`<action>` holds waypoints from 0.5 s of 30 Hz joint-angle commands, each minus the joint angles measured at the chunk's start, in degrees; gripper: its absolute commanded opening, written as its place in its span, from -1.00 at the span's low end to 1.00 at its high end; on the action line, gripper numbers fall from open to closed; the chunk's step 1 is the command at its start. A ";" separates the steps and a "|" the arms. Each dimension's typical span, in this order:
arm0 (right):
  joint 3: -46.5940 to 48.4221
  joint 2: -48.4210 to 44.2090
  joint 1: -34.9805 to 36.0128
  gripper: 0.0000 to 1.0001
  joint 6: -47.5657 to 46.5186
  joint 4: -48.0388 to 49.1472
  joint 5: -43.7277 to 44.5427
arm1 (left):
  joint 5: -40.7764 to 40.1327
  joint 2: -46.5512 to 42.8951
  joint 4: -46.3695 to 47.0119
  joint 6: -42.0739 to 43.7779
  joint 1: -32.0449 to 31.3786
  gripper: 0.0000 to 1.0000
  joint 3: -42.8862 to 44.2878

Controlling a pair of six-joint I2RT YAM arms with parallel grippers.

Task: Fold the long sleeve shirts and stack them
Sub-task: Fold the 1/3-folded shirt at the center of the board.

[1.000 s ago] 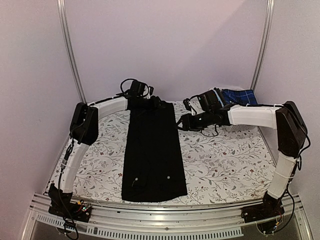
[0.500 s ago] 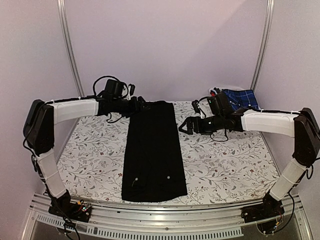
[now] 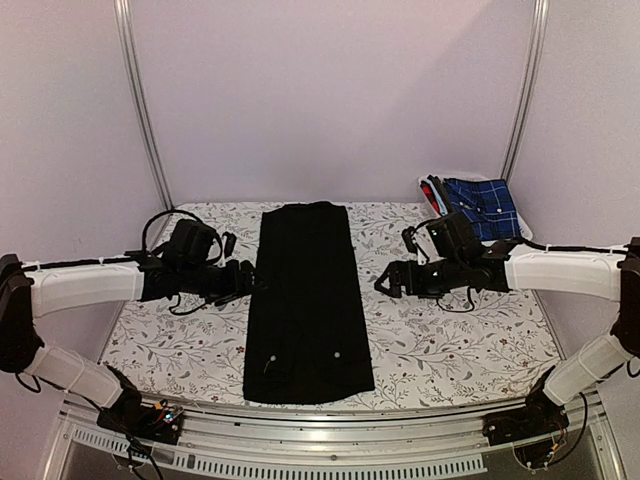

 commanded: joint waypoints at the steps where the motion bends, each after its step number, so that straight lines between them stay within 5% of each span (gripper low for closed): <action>1: -2.69 -3.05 4.18 0.83 4.75 -2.67 2.44 | -2.14 -7.61 -2.87 -5.79 -1.08 0.36 -7.91; 15: -8.53 -0.40 13.41 0.31 14.81 -2.62 -0.78 | -3.53 -16.52 -4.35 -14.33 -9.51 0.04 -21.52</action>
